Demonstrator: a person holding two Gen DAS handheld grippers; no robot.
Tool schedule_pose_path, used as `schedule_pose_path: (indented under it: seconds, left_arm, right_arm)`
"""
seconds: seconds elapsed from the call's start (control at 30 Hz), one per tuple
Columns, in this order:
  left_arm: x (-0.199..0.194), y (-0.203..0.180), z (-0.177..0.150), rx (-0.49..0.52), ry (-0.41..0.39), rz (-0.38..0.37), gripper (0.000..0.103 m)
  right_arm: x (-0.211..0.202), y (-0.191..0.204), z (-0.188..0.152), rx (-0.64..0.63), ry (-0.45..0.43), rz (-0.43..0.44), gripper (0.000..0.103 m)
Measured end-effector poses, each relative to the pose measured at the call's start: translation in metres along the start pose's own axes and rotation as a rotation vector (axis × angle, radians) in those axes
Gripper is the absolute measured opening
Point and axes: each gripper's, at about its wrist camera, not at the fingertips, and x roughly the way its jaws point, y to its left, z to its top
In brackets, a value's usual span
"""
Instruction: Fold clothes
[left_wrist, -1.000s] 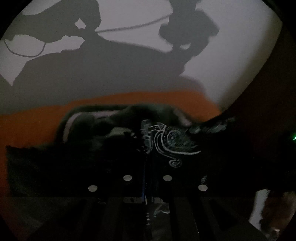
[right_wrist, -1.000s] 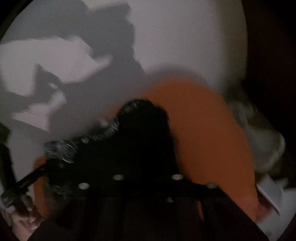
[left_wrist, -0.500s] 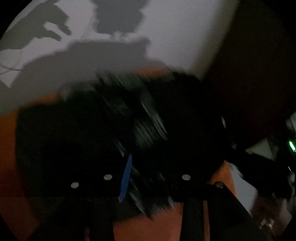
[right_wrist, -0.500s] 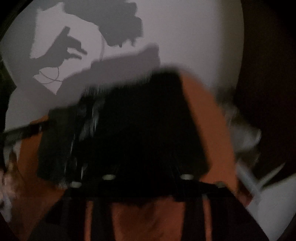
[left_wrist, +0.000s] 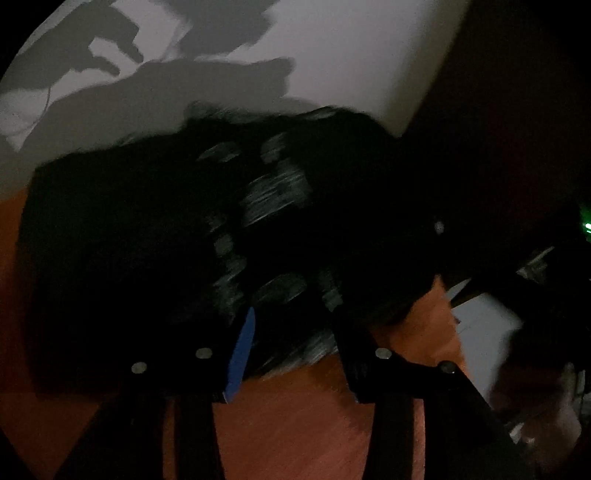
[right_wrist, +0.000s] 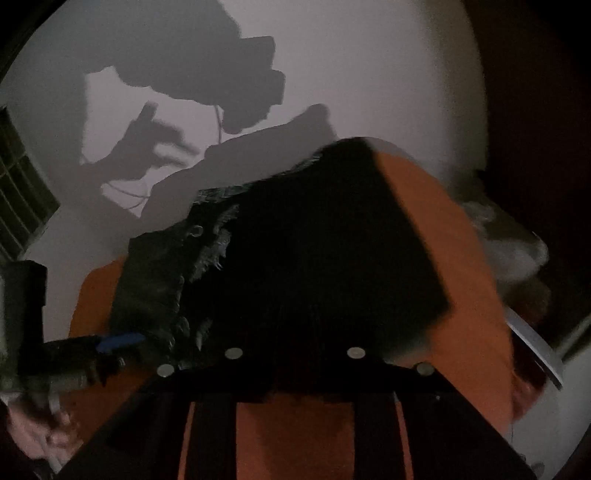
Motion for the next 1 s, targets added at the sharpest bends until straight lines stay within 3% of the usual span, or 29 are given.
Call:
schedule_pose_path:
  seconds: [0.07,0.13,0.2,0.27,0.33,0.4,0.5,0.57,0.6,0.63,0.7,0.77,0.8,0.87,0.93,0.97,1.0]
  left_arm:
    - [0.017,-0.010,0.008,0.033,-0.006,0.006,0.047]
    - [0.033,-0.005,0.007,0.041,0.016,0.039,0.047]
    - [0.045,0.009,0.001,0.026,0.045,0.074,0.045]
    - [0.042,0.021,-0.008,0.026,0.043,0.085,0.045]
    - [0.029,0.028,-0.017,0.019,0.027,0.090,0.046]
    - [0.017,0.029,-0.013,-0.031,0.000,0.050,0.046]
    - [0.015,0.010,0.018,-0.020,-0.043,-0.043,0.047]
    - [0.034,-0.008,0.039,0.036,-0.040,-0.006,0.047]
    - [0.049,-0.008,0.046,0.041,-0.001,0.054,0.047]
    - [0.062,-0.007,0.053,0.040,0.036,0.104,0.047]
    - [0.068,0.009,0.058,-0.026,0.077,0.089,0.044]
    - [0.044,0.018,0.057,-0.044,0.035,0.122,0.044]
    - [0.032,0.022,0.057,-0.051,0.014,0.133,0.044]
    - [0.009,0.027,0.048,-0.043,-0.017,0.096,0.044]
    - [-0.001,0.030,0.038,-0.024,-0.015,0.108,0.044]
    - [-0.006,0.032,0.034,-0.017,-0.013,0.113,0.044]
    - [-0.011,0.035,0.030,-0.026,-0.007,0.110,0.044]
  right_arm:
    - [0.036,-0.003,0.002,0.006,0.076,-0.081,0.020]
    - [0.068,-0.020,-0.005,0.057,0.226,-0.160,0.020]
    - [0.073,-0.035,-0.014,0.137,0.335,-0.164,0.020]
    - [0.044,-0.041,-0.006,0.124,0.285,-0.129,0.020]
    - [0.012,-0.045,0.012,0.054,0.156,-0.133,0.020]
    - [0.001,-0.054,0.030,0.029,0.076,-0.118,0.031]
    - [0.026,-0.066,0.041,0.036,0.106,-0.071,0.031]
    - [0.048,-0.068,0.042,0.012,0.169,-0.085,0.027]
    - [0.056,-0.071,0.043,-0.001,0.193,-0.130,0.009]
    - [0.058,-0.077,0.044,-0.011,0.203,-0.214,0.001]
    - [0.053,-0.102,0.046,0.064,0.202,-0.376,0.000]
    - [0.030,-0.133,0.044,0.192,0.185,-0.487,0.001]
    - [0.017,-0.133,0.045,0.210,0.149,-0.449,0.001]
    - [-0.004,-0.114,0.044,0.178,0.075,-0.289,0.001]
    - [-0.011,-0.080,0.041,0.099,0.059,-0.156,0.005]
    - [-0.008,-0.058,0.040,0.043,0.069,-0.111,0.019]
    - [0.001,-0.032,0.039,-0.020,0.085,-0.090,0.041]
